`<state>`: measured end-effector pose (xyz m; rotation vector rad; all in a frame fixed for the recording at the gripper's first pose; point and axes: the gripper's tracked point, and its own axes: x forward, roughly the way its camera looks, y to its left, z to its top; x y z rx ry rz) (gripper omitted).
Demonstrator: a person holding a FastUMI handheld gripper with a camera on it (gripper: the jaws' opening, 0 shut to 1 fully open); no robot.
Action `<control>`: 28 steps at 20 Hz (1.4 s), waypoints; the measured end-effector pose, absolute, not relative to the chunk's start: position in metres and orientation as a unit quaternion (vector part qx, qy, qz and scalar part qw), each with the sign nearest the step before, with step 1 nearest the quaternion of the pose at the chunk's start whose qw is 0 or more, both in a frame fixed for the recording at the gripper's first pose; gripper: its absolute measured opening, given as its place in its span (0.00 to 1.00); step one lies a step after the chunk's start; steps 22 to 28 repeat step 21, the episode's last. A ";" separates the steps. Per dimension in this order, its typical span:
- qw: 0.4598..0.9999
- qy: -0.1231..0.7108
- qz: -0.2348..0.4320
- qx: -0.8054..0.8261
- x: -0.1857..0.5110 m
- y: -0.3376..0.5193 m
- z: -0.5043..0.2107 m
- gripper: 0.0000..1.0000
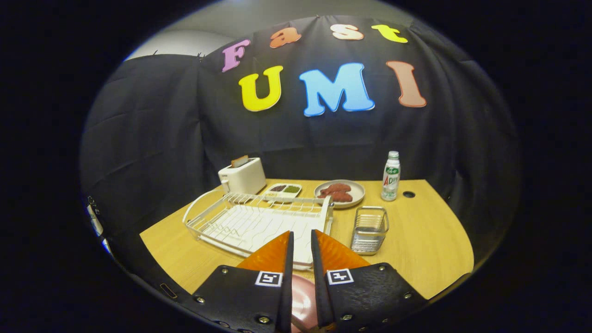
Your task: Take the plate from the dish rack, then take the spoon from the basket and place it into the plate.
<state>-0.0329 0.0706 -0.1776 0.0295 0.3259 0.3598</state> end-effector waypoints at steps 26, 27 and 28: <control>0.997 0.058 0.041 0.018 0.040 -0.038 -0.065 0.28; 0.997 0.058 0.041 0.018 0.040 -0.038 -0.065 0.28; 0.997 0.058 0.041 0.018 0.040 -0.038 -0.065 0.28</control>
